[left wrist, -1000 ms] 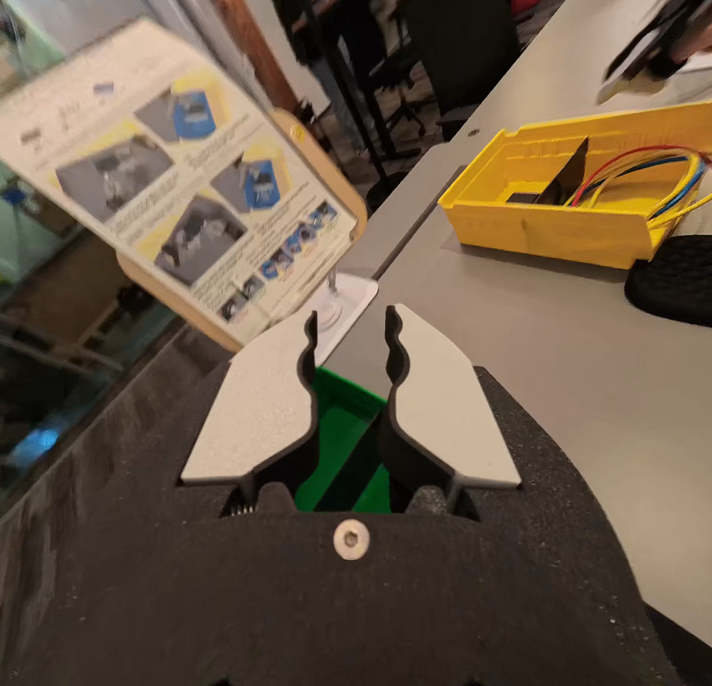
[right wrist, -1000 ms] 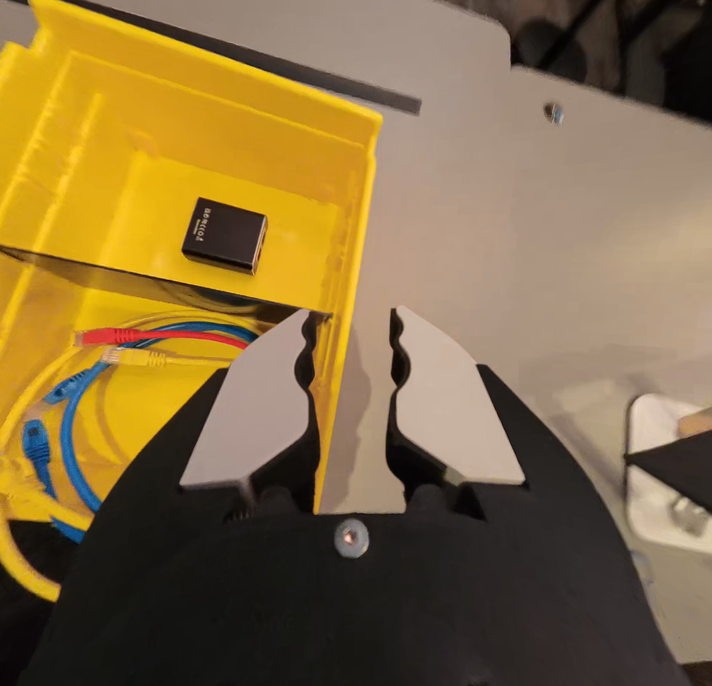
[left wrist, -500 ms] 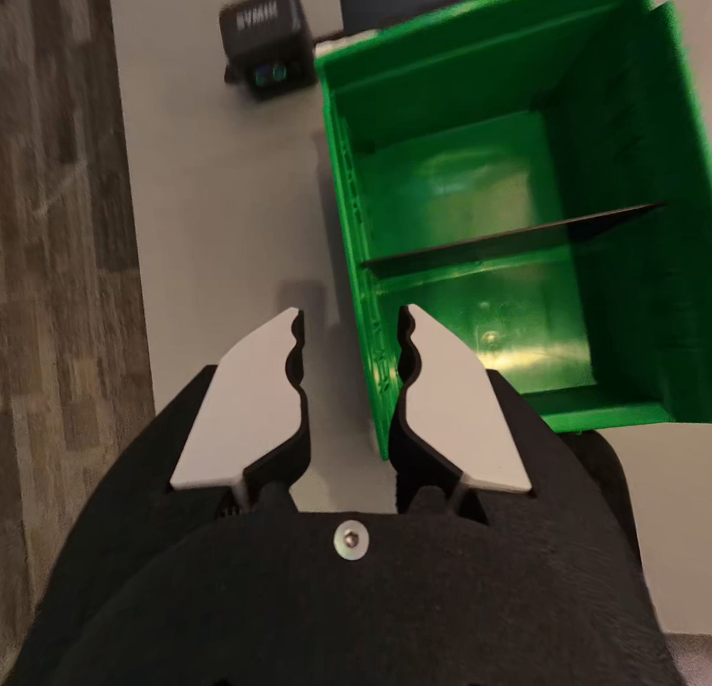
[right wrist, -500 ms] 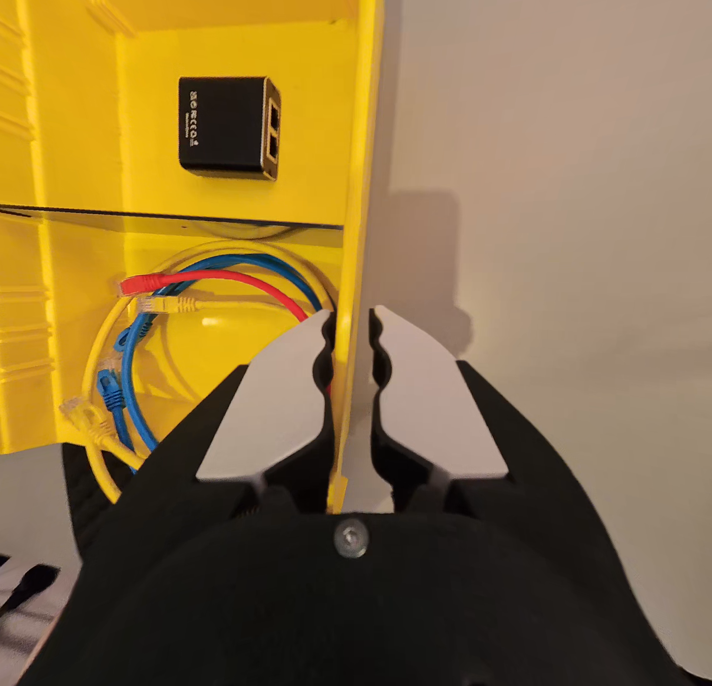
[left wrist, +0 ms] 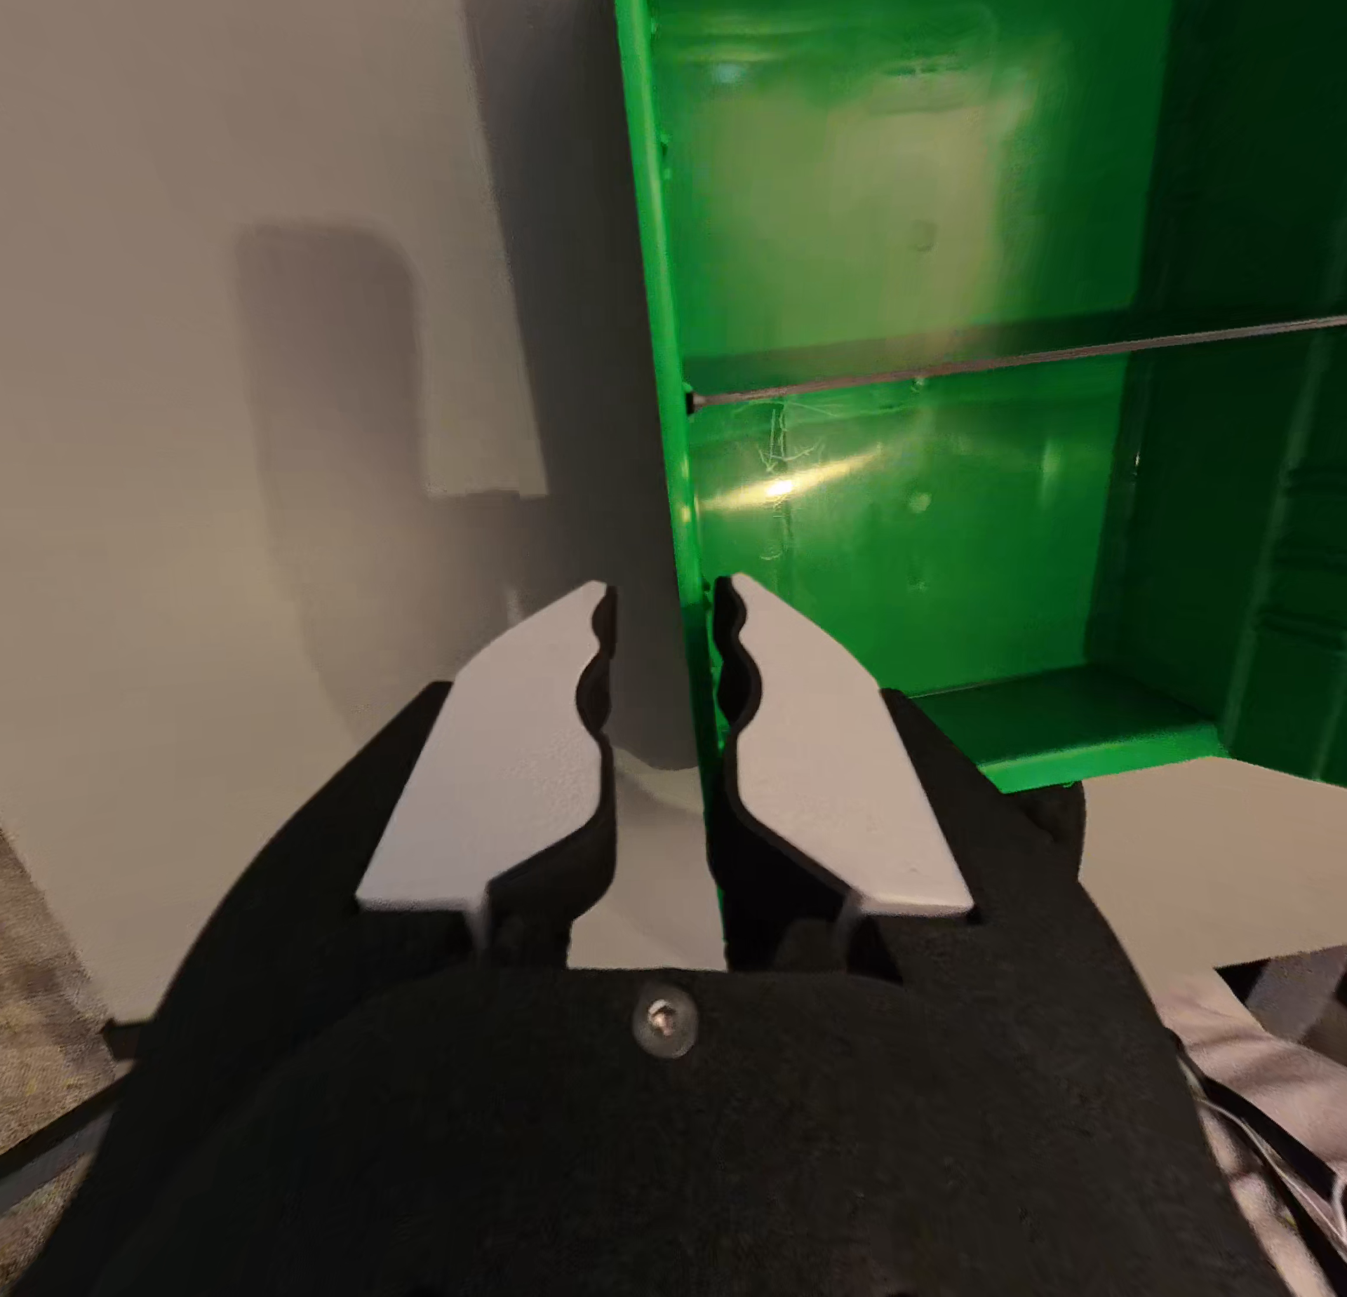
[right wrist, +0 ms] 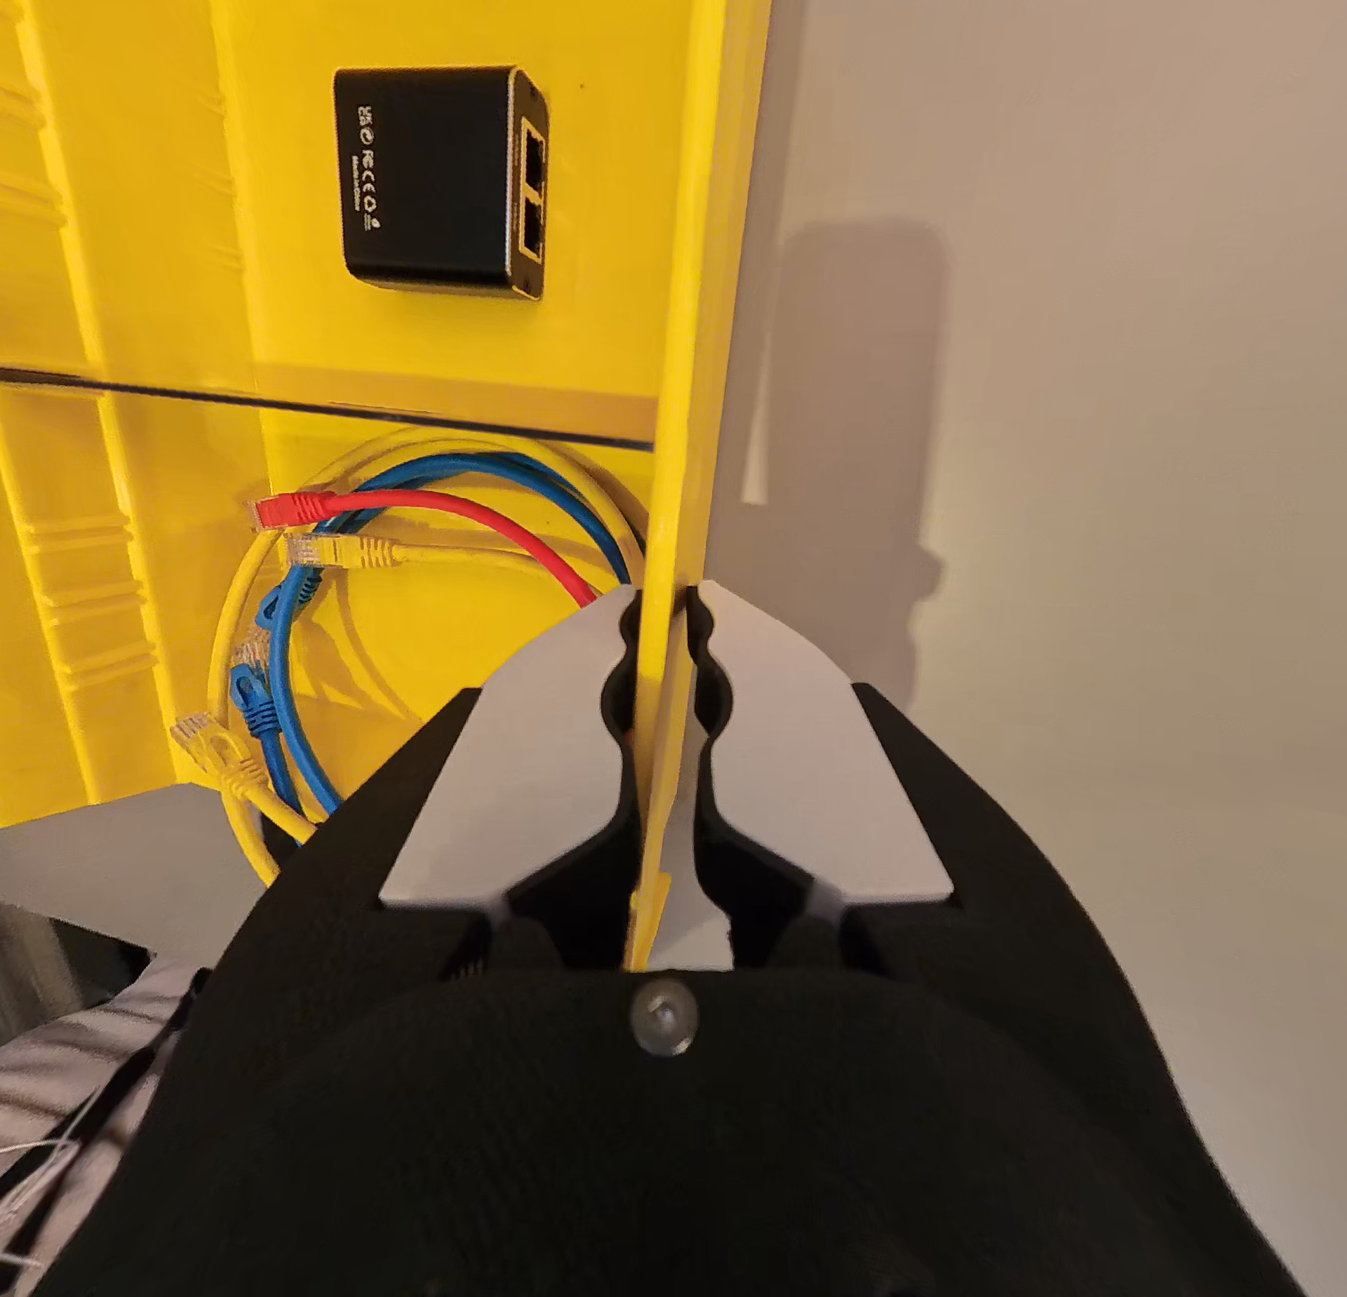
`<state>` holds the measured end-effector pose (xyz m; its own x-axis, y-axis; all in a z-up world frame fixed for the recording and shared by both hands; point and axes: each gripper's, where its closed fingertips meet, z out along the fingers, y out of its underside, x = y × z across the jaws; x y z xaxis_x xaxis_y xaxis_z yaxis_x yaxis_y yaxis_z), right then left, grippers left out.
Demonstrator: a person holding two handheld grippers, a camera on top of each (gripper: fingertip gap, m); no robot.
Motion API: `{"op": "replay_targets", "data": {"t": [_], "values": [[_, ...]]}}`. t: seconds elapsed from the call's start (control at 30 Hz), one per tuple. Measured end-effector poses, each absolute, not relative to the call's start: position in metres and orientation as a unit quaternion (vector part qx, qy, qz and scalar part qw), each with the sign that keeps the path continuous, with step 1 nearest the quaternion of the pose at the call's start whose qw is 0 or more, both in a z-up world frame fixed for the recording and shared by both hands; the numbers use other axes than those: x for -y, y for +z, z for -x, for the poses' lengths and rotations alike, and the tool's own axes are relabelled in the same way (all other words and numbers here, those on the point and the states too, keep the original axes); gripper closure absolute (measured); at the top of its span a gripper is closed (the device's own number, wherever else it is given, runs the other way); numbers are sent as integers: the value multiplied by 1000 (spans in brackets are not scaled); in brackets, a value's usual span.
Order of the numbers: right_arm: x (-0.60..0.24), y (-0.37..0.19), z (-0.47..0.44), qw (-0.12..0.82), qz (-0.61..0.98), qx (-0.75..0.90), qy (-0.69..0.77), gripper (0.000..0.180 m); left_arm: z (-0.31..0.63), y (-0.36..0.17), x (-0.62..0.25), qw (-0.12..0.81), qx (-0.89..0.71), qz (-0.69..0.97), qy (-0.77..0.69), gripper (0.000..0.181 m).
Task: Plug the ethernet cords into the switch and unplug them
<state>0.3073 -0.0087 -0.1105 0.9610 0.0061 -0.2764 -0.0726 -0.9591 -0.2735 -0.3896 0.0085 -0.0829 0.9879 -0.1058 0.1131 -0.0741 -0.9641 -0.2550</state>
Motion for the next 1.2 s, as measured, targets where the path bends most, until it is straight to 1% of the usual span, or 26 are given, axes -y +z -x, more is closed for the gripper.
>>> {"op": "replay_targets", "data": {"t": [0.07,0.1,0.13,0.3,0.47,0.6,0.8,1.03,1.2], "values": [[5,-110,-294,125,980,-23,150,168,384,-89,-8,113,-51,989,-84,166],[3,-110,-286,116,980,-26,158,167,379,-90,-8,105,-54,988,-101,175],[1,-110,-278,108,980,-24,164,166,379,-92,-8,98,-55,989,-97,176],[-5,-110,-242,64,986,-11,155,168,366,-93,-8,74,-94,991,-64,175],[-12,-111,-211,36,993,43,101,173,338,-93,-16,63,-149,986,-38,172],[-18,-112,-189,28,994,88,61,173,313,-94,-17,46,-160,985,-47,173],[-31,-112,-173,36,989,134,48,173,295,-95,-6,22,-161,985,-53,172],[-34,-112,-173,44,987,146,51,172,284,-96,19,-33,-197,977,-79,168],[-34,-101,-176,72,984,154,45,163,284,-79,17,13,-196,974,-108,165]]}}
